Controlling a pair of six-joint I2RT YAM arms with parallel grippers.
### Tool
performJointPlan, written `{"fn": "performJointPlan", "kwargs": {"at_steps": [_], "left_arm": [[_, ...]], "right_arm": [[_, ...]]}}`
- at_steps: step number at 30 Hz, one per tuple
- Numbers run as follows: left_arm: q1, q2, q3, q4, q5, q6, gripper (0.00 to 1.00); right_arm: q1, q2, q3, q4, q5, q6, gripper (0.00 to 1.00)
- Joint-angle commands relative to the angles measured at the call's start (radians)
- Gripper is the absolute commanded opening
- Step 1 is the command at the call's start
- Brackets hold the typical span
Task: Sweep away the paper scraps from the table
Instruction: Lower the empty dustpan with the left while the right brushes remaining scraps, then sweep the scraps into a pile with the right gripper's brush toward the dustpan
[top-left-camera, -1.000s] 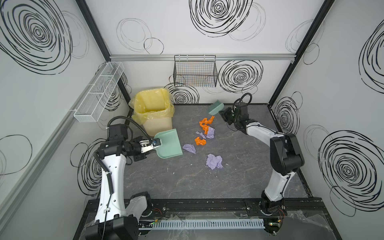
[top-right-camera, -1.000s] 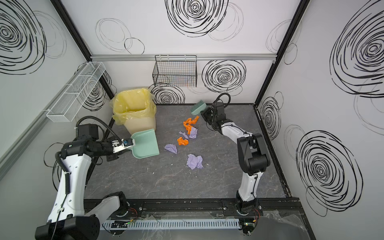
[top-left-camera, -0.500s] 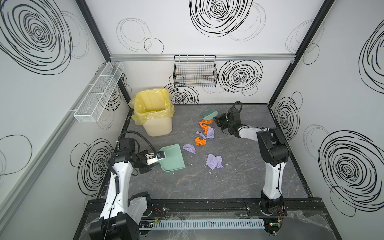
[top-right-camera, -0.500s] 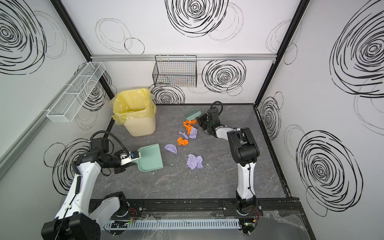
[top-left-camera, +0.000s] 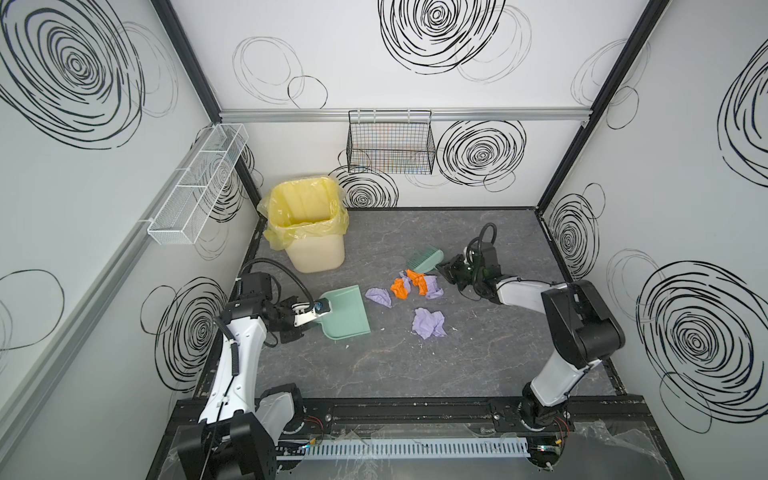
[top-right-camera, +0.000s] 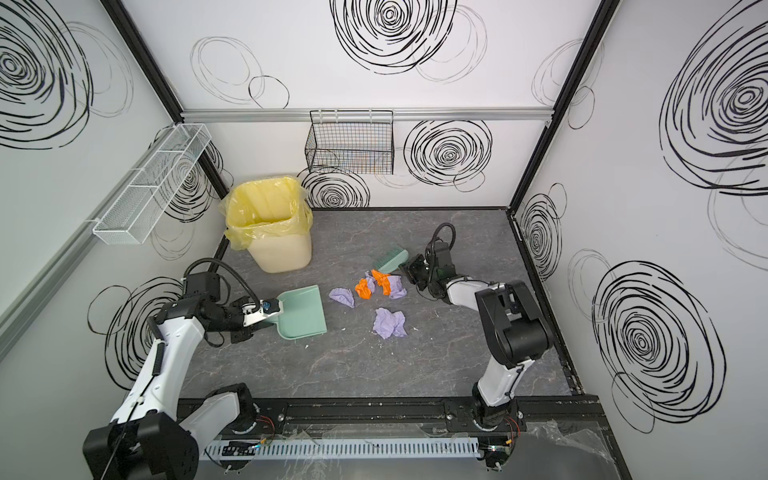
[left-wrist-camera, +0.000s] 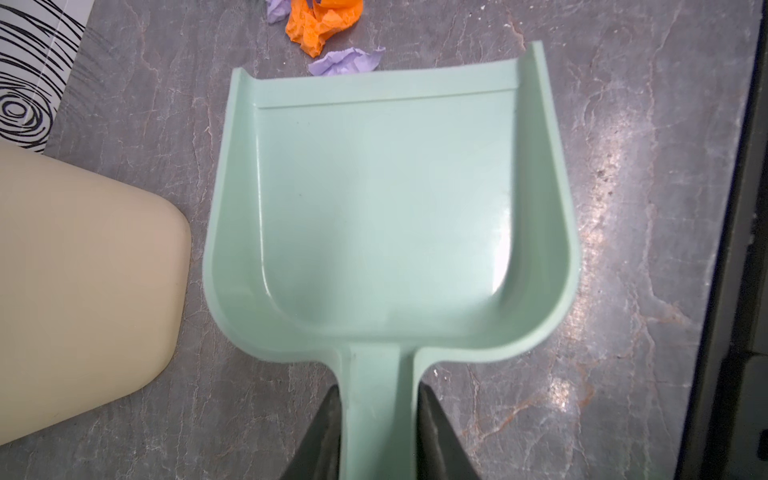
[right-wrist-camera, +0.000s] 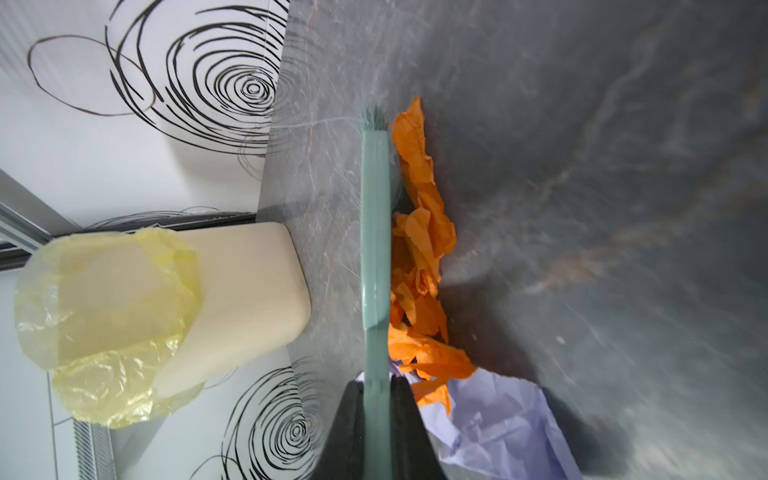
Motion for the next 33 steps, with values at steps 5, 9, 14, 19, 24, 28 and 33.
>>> {"fn": "performJointPlan", "kwargs": {"at_steps": [5, 9, 14, 19, 24, 28, 33], "left_arm": [[-0.03, 0.02, -0.018, 0.046, 0.009, -0.029, 0.0], [-0.031, 0.027, -0.031, 0.064, 0.002, -0.033, 0.0], [-0.014, 0.026, -0.042, 0.054, -0.01, -0.015, 0.0], [0.051, 0.011, -0.05, 0.005, 0.006, 0.04, 0.0], [0.112, -0.007, -0.071, -0.039, 0.011, 0.095, 0.0], [0.146, -0.016, -0.088, -0.051, 0.003, 0.133, 0.0], [0.159, 0.005, -0.095, -0.042, 0.0, 0.154, 0.0]], "right_arm": [[0.034, -0.308, -0.183, -0.137, -0.004, -0.066, 0.0], [0.064, -0.442, -0.127, -0.264, 0.052, -0.125, 0.0], [0.181, -0.396, 0.048, -0.357, 0.061, -0.215, 0.0], [0.303, -0.203, 0.192, -0.334, 0.017, -0.207, 0.0], [0.37, -0.015, 0.29, -0.277, -0.02, -0.206, 0.0], [0.399, 0.089, 0.309, -0.245, -0.054, -0.204, 0.0], [0.409, 0.104, 0.25, -0.258, -0.058, -0.225, 0.0]]}}
